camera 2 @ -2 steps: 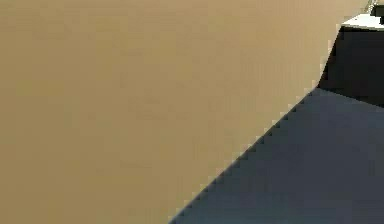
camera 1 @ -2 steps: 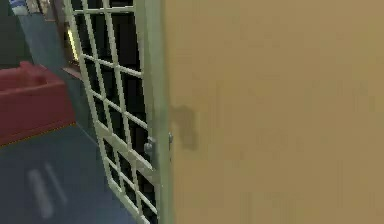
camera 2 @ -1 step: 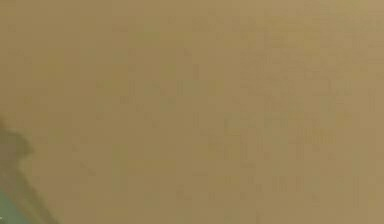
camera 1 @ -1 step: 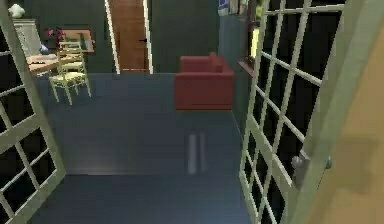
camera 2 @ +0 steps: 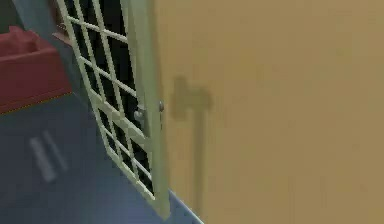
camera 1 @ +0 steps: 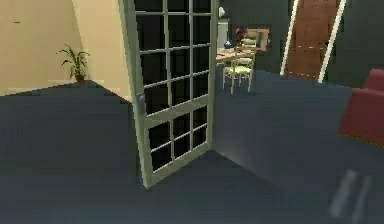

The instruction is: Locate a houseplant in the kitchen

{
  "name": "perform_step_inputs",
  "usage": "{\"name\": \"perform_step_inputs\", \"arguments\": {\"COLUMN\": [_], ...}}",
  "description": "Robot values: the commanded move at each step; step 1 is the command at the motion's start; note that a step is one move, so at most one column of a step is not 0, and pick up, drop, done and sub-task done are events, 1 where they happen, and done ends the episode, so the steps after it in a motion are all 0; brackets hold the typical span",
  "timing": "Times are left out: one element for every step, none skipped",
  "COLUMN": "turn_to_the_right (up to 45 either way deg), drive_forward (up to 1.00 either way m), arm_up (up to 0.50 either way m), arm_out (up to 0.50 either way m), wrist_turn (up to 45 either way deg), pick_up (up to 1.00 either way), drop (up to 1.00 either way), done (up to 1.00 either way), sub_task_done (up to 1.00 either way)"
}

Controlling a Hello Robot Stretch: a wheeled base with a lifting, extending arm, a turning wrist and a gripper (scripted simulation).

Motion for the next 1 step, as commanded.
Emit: {"name": "perform_step_inputs", "arguments": {"turn_to_the_right": [-39.0], "drive_forward": [0.0], "arm_up": [0.0], "arm_out": [0.0], "wrist_turn": [0.0], "pick_up": [0.0], "drop": [0.0], "done": [0.0], "sub_task_done": [0.0]}}
